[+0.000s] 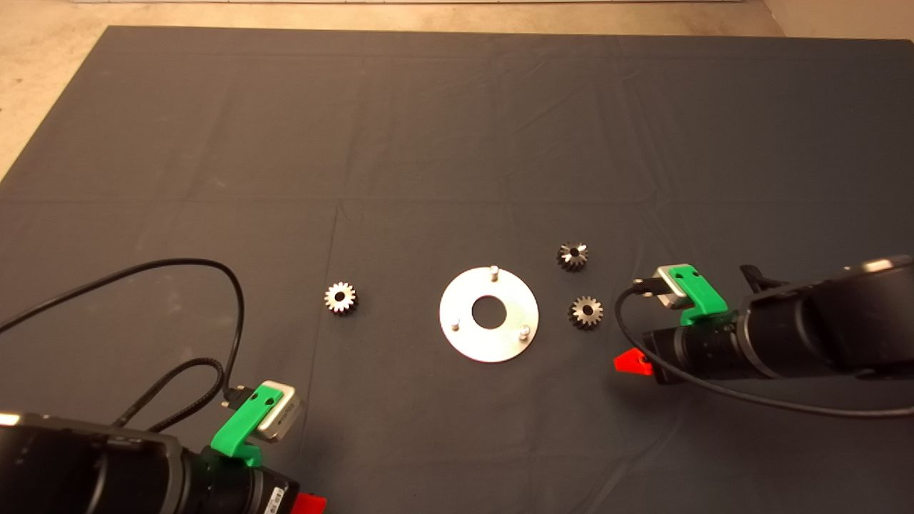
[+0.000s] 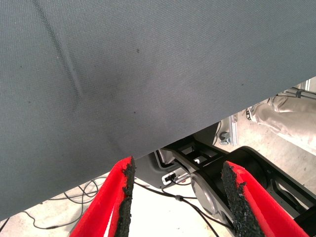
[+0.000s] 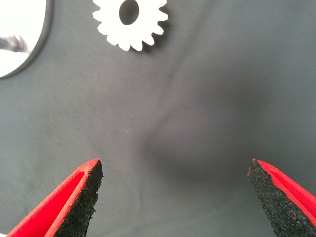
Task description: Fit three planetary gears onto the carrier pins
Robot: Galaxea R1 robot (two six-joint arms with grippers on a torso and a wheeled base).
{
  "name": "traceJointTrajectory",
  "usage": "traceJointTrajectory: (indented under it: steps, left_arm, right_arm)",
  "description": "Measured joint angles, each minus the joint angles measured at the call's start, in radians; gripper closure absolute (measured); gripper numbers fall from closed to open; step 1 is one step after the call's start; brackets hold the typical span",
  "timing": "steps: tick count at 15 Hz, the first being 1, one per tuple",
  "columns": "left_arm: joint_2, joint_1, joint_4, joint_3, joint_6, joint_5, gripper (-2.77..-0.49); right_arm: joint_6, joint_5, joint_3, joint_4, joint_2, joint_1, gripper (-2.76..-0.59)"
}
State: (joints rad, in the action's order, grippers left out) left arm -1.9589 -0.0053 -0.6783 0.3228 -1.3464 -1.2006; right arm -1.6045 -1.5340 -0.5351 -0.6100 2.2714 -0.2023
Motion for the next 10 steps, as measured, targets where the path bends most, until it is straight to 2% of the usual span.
traceJointTrajectory:
  steps: [5,10]
  left_arm:
    - [0.000,0.000,0.000,0.000,0.000,0.000,-1.18]
    - [0.003,0.000,-0.001,0.000,0.000,-0.001,-1.18]
  right_arm:
    - [0.011,0.001,-0.105,-0.011,0.098,0.000,-2.20]
    - [0.052,0.001,-0.189,-0.020,0.127,0.000,-2.20]
